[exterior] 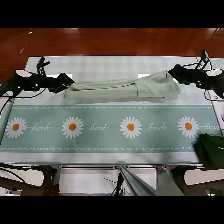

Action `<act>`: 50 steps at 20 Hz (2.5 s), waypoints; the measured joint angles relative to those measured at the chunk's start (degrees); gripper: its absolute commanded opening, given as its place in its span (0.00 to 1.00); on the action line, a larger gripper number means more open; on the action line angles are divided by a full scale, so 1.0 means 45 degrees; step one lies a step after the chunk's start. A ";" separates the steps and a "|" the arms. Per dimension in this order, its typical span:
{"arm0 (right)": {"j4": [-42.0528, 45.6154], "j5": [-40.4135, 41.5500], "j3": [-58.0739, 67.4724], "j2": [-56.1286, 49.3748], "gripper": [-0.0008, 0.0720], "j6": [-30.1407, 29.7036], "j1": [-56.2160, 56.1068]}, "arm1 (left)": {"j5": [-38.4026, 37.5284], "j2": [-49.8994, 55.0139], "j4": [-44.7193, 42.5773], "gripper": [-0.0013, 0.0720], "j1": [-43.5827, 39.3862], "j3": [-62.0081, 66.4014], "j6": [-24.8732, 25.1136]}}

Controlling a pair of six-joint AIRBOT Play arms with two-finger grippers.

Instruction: Fold the shirts.

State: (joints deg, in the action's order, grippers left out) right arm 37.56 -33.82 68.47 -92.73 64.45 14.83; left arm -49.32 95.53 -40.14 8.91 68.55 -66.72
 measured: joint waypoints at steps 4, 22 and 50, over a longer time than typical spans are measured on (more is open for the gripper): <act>0.3895 -0.1122 0.0000 0.0651 0.77 0.1870 0.0821 | -0.1613 -0.0223 -0.0219 0.90 0.0573 0.0510 0.0112; -0.0835 -0.3483 0.0000 -0.1292 0.07 0.0816 -0.0355 | -0.4590 -0.0753 0.0379 0.80 -0.0884 0.0835 0.1316; 0.7359 -0.7786 -0.0005 0.9437 0.07 0.6358 -0.5751 | 0.0325 0.1647 0.5649 0.05 -0.9996 0.0835 -0.0515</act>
State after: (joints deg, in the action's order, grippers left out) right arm 70.67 -68.86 68.45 -50.26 93.06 -11.05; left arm -47.86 102.94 -14.72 -36.07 72.31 -69.04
